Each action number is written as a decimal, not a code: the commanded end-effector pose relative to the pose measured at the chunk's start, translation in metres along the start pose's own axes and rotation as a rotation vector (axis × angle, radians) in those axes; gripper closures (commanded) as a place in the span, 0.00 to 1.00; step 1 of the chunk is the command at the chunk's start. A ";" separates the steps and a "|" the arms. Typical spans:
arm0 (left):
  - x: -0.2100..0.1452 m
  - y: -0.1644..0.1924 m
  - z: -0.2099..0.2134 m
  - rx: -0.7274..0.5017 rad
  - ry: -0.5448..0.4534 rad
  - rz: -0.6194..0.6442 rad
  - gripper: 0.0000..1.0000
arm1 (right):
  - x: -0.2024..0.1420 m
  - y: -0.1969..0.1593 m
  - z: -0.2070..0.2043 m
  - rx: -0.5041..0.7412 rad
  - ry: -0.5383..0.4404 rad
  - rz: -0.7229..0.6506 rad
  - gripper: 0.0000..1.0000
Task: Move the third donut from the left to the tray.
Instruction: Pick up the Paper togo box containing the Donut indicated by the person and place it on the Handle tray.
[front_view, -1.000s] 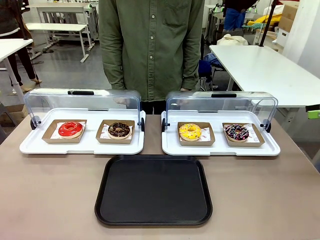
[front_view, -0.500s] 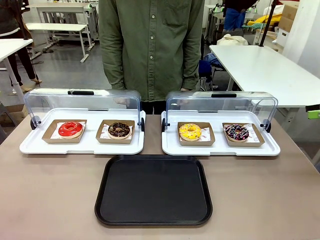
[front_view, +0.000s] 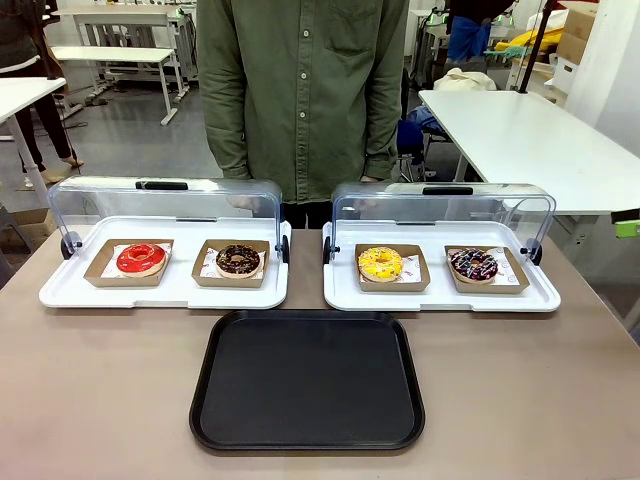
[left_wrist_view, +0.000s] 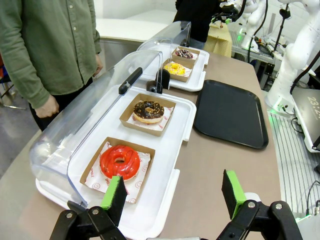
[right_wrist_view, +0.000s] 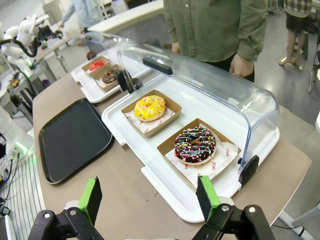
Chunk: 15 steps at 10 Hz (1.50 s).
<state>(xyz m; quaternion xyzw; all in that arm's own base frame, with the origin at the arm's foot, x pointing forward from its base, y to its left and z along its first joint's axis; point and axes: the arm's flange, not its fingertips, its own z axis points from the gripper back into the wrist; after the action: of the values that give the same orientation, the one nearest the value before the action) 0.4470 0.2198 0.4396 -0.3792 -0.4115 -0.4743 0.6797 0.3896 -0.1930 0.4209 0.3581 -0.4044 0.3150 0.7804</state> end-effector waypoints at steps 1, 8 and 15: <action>0.002 0.000 0.001 -0.002 0.006 -0.001 0.00 | 0.001 0.000 -0.001 0.002 -0.020 0.006 0.00; 0.002 0.000 0.001 -0.002 0.006 -0.001 0.00 | 0.001 0.000 -0.001 0.002 -0.020 0.006 0.00; 0.002 0.000 0.001 -0.002 0.006 -0.001 0.00 | 0.001 0.000 -0.001 0.002 -0.020 0.006 0.00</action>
<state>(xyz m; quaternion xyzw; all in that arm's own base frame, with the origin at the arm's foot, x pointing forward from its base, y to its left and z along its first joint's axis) 0.4470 0.2198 0.4396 -0.3792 -0.4115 -0.4743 0.6797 0.3896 -0.1930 0.4209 0.3581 -0.4044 0.3150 0.7804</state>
